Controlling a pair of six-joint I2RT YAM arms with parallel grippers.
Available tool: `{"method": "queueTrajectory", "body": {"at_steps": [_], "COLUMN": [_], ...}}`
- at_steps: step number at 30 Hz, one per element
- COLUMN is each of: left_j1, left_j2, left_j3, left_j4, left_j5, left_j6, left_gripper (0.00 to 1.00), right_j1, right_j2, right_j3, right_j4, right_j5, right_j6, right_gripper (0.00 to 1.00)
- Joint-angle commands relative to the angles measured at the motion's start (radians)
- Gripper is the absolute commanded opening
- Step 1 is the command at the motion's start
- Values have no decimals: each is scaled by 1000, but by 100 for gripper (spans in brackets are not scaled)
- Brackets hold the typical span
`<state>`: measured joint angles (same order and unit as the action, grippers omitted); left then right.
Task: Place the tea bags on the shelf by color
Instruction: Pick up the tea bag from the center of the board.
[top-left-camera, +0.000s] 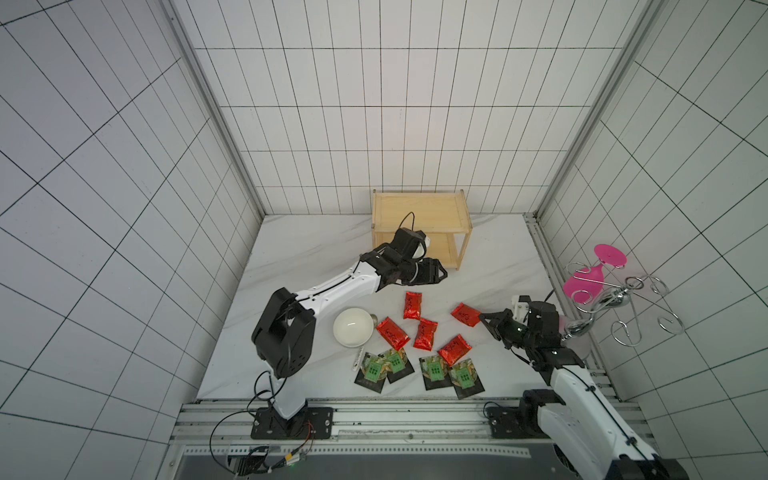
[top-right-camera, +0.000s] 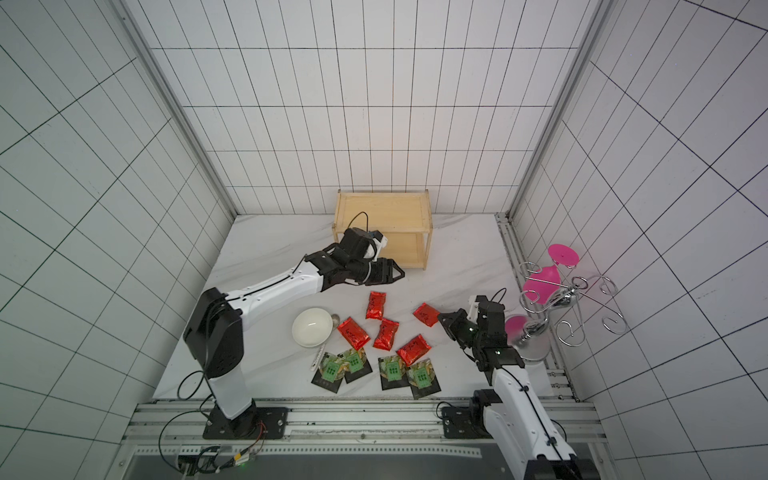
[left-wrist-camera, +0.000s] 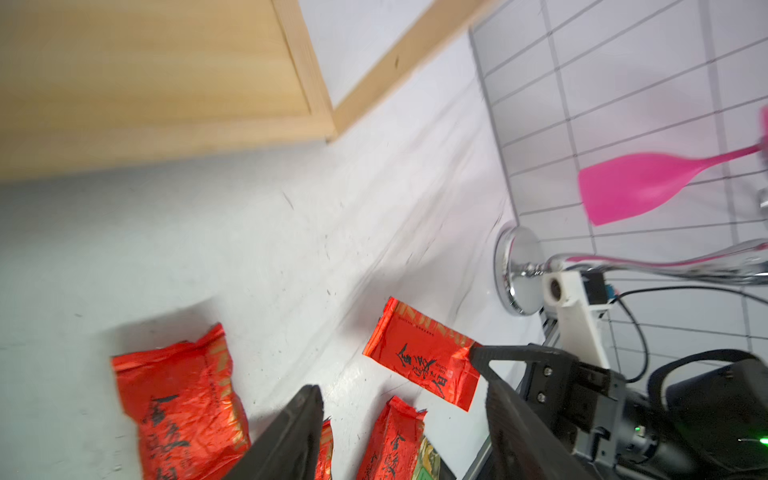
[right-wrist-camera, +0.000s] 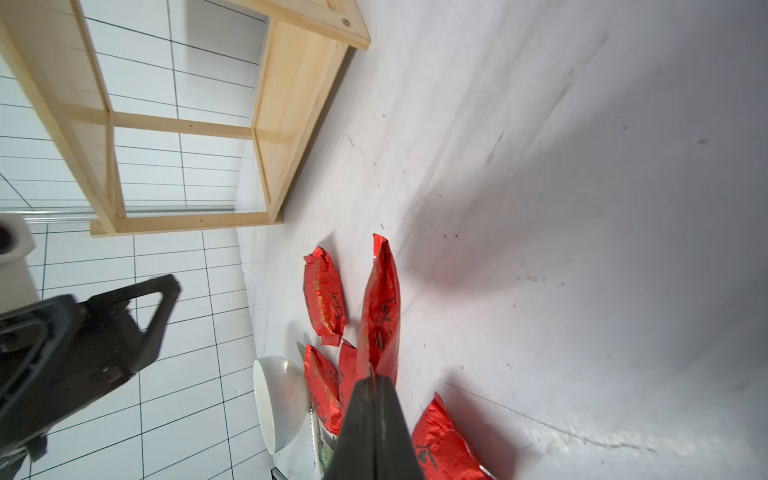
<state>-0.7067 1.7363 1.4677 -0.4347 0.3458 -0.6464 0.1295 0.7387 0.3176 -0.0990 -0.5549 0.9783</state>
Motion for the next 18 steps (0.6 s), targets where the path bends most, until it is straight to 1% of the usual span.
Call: {"method": "queueTrajectory", "body": {"at_steps": [1, 3, 5, 7, 9, 11, 14, 18], "left_j1": [34, 60, 85, 106, 132, 163, 213, 295], "left_j2": [-93, -162, -226, -292, -361, -416, -464, -496], "left_j3": [-11, -31, -61, -105, -145, -176, -214, -268], "left_j4": [-97, -138, -167, -171, -172, -155, -142, -126], "left_j5": [-101, -161, -237, -324, -386, -402, -403, -359], "left_j6": [33, 55, 66, 73, 81, 95, 114, 101], "left_gripper": [67, 68, 70, 71, 72, 80, 80, 79], "right_j1": [-8, 18, 88, 185, 245, 290, 360, 415], "right_j2": [-61, -69, -47, 11, 101, 189, 322, 533], "right_j3": [123, 171, 231, 318, 429, 506, 642, 812], "right_j4": [-64, -52, -17, -3, 7, 62, 112, 218], "right_j5": [42, 71, 139, 231, 268, 282, 338, 384], "right_j6": [29, 67, 91, 77, 53, 53, 23, -7], "right_gripper": [0, 0, 0, 0, 0, 0, 0, 0]}}
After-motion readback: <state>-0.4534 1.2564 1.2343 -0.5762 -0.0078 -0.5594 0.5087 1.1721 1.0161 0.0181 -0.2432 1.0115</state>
